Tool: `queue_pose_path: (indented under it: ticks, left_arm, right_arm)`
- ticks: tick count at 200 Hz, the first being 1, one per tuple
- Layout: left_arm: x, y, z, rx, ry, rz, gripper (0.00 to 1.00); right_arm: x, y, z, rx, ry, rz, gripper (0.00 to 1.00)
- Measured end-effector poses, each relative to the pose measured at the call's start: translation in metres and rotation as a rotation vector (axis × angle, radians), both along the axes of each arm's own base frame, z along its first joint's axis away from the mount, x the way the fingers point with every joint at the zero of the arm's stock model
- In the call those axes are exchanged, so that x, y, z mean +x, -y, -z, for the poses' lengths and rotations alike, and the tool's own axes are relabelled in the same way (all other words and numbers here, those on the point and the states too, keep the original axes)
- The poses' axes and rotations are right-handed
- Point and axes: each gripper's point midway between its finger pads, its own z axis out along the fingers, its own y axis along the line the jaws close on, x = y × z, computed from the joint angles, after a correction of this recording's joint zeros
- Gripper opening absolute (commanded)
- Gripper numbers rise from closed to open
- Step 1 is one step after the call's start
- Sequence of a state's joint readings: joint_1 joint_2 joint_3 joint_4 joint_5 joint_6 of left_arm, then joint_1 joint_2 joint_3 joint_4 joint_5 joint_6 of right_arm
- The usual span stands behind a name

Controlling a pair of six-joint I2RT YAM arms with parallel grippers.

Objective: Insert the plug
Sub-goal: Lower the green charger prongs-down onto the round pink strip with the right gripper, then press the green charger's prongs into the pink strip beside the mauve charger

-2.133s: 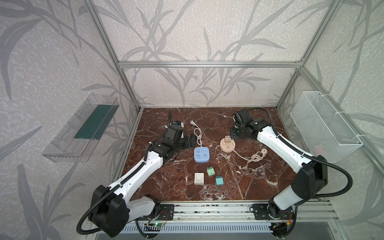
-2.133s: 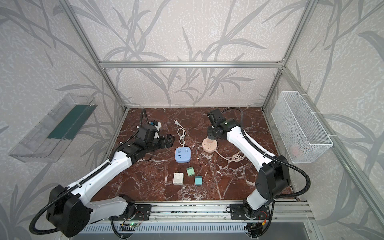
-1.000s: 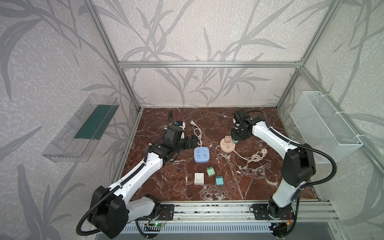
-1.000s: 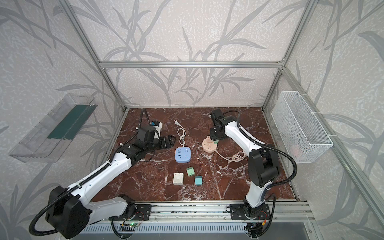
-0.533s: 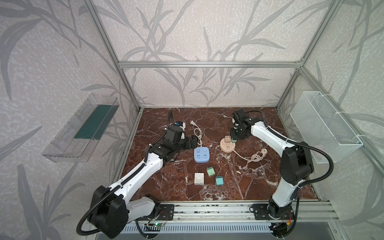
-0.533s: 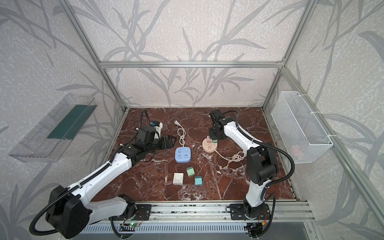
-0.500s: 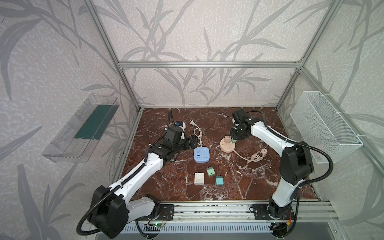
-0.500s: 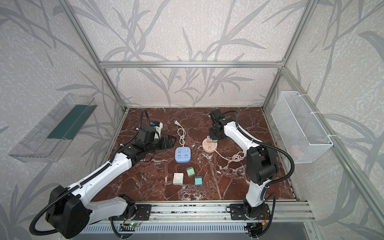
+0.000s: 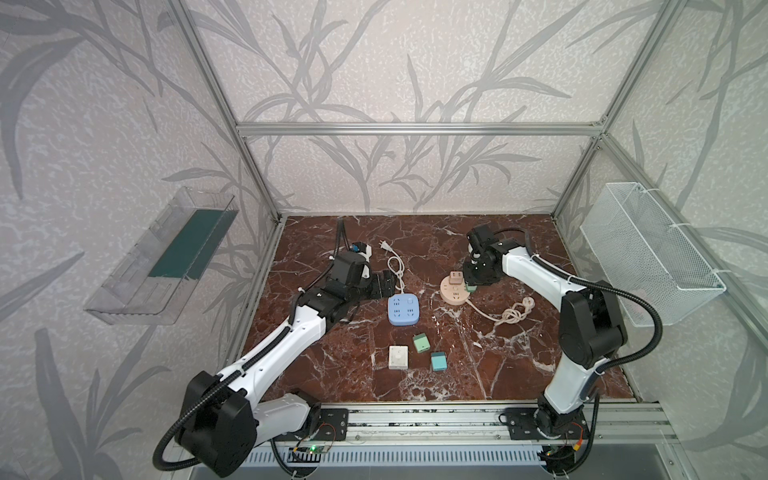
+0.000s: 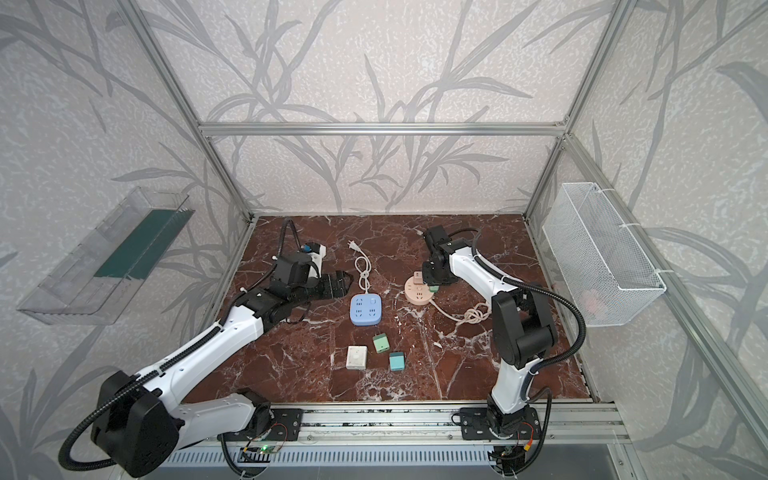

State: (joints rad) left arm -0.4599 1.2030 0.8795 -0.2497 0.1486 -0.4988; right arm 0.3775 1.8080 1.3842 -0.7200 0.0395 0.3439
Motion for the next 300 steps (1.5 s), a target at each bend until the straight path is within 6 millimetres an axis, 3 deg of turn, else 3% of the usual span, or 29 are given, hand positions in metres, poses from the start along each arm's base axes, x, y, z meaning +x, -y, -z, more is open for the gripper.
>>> queue_pose_path:
  ticks: [218, 300]
  left_arm:
    - [0.004, 0.004, 0.005, -0.023, 0.0, -0.002, 0.97]
    - [0.004, 0.004, 0.012, -0.02, -0.013, -0.003, 0.97]
  right_arm:
    - [0.007, -0.002, 0.009, 0.075, 0.046, 0.032, 0.0]
    - [0.001, -0.006, 0.009, -0.021, 0.055, -0.001, 0.0]
